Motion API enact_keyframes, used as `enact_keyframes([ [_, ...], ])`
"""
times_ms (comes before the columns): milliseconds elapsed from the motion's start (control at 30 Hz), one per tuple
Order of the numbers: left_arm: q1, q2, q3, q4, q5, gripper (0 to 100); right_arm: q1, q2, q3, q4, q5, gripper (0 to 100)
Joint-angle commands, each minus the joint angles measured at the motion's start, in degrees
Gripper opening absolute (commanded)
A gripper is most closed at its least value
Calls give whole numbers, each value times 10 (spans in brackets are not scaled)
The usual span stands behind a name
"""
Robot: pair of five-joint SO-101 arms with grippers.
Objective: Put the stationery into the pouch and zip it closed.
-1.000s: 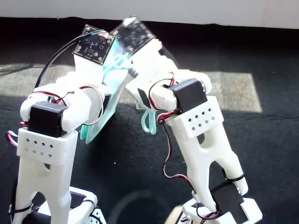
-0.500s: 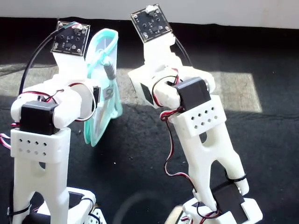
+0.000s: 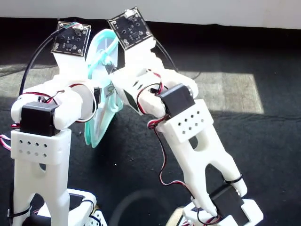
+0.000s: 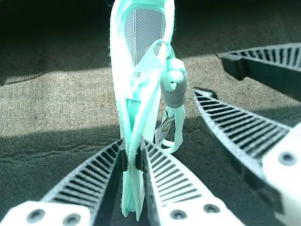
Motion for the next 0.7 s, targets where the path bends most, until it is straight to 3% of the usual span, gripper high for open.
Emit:
enact_keyframes([
  [0,-5,-13,-23,1,8,11,-20,-20,17,-25,-4,156],
  [333,-5,-13,-28,3,-8,14,-11,29,25,-108,3,156],
  [433,-7,-13,-28,5,-43,11,-9,55,22,-111,38,156],
  [667,-7,-13,-27,5,-47,11,-10,66,24,-134,104,156],
])
